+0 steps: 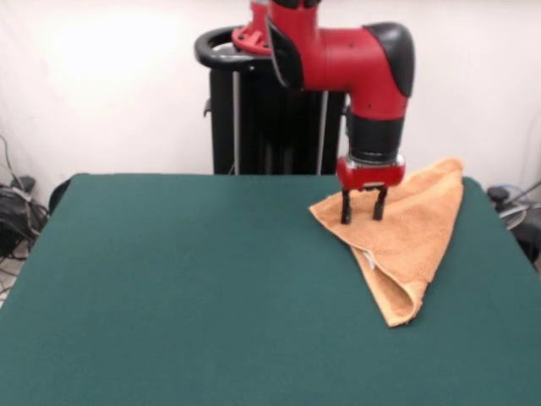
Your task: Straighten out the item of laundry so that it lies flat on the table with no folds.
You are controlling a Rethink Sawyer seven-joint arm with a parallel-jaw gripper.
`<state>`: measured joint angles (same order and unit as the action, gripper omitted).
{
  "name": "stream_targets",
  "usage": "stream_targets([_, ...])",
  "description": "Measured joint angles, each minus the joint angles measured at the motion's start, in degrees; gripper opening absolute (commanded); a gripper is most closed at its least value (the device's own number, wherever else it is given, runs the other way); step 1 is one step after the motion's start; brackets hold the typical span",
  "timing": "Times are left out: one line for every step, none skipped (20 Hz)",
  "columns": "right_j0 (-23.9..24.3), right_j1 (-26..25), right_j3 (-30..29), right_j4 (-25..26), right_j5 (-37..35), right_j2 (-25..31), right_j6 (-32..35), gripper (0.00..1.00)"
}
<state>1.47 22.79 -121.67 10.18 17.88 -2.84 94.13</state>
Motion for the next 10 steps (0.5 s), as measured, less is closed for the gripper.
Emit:
stream_targets([-0.7, -0.3, -0.3, 0.0, 1.6, -0.6, 0.0, 1.00])
stream_targets([-1.4, -0.7, -0.5, -0.1, 3.2, -1.2, 0.0, 1.00])
stream_targets([-2.3, -1.2, -0.8, -0.1, 5.4, -1.9, 0.0, 1.00])
stream_targets([-3.8, -2.1, -1.3, -0.4, 9.3, -3.2, 0.0, 1.00])
stream_targets([-4.5, -2.6, -1.6, -0.6, 11.3, -3.8, 0.0, 1.00])
stream_targets([-5.0, -3.0, -1.8, -0.7, 12.6, -4.2, 0.0, 1.00])
stream_targets([-5.4, -3.3, -1.9, -0.8, 14.0, -4.6, 0.0, 1.00])
stream_targets([-5.8, -3.8, -2.1, -0.9, 15.3, -4.9, 0.0, 1.00])
stream_targets([-6.3, -4.5, -2.4, -0.9, 17.9, -5.4, 0.0, 1.00])
stream_targets([-6.4, -5.0, -2.7, -1.0, 19.7, -5.6, 0.0, 1.00])
